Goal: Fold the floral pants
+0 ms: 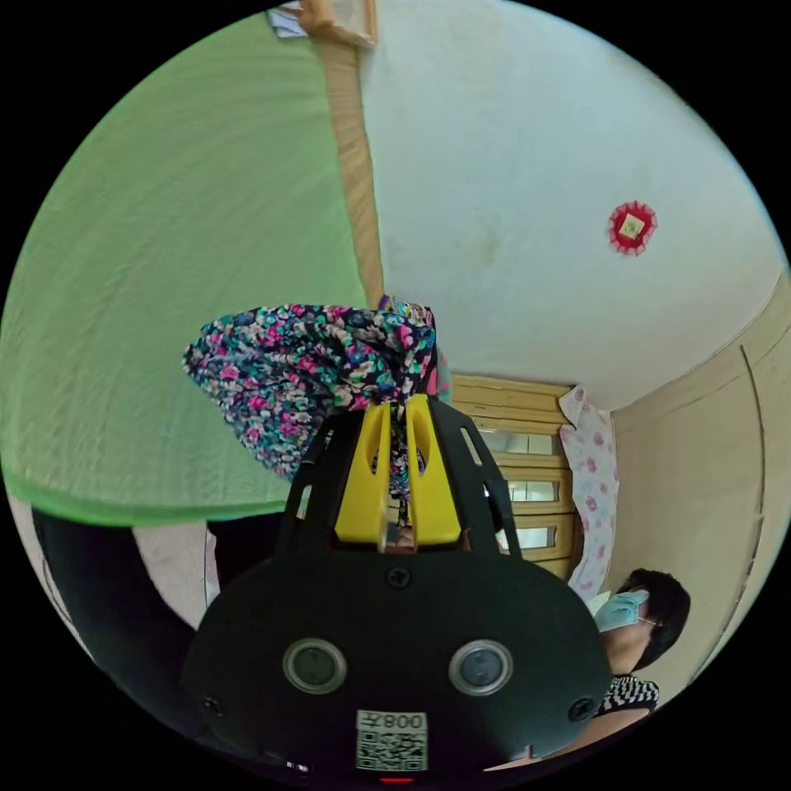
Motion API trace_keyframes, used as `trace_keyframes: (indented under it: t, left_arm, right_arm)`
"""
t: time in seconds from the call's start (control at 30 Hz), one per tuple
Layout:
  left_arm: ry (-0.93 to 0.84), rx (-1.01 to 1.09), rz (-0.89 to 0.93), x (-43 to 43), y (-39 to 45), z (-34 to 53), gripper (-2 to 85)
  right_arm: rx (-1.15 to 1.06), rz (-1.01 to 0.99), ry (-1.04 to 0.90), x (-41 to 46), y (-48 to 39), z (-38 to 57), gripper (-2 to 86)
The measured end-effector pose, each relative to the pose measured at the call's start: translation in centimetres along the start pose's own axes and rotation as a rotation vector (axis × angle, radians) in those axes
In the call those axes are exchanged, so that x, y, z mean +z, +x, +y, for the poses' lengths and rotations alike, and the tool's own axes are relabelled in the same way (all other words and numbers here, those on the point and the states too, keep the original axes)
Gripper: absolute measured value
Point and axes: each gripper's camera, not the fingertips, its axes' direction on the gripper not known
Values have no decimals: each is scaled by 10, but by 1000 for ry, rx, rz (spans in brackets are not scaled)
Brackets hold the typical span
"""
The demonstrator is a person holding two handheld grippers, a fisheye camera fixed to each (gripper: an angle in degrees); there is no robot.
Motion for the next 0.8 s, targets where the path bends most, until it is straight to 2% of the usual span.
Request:
trace_keyframes:
  t: [0.23,0.37,0.47,0.53,0.6,0.73,0.8]
  left_arm:
    - [-221,345,174,254,183,-42,37]
    - [-384,579,252,410,292,-26,38]
    - [-498,673,236,514,329,-3,39]
    - [-567,669,216,574,330,11,39]
    - [-627,649,147,630,319,22,38]
    - [-772,514,-134,728,263,36,36]
    - [-756,443,-48,744,251,35,35]
  right_arm:
    - [-301,123,235,-220,-101,-53,12]
    - [-503,277,455,-371,-182,-22,13]
    - [-557,387,588,-454,-194,26,13]
    - [-540,441,649,-491,-174,57,13]
    - [-443,489,700,-527,-115,90,14]
    - [-184,417,673,-556,21,118,14]
    - [-100,301,680,-564,92,140,14]
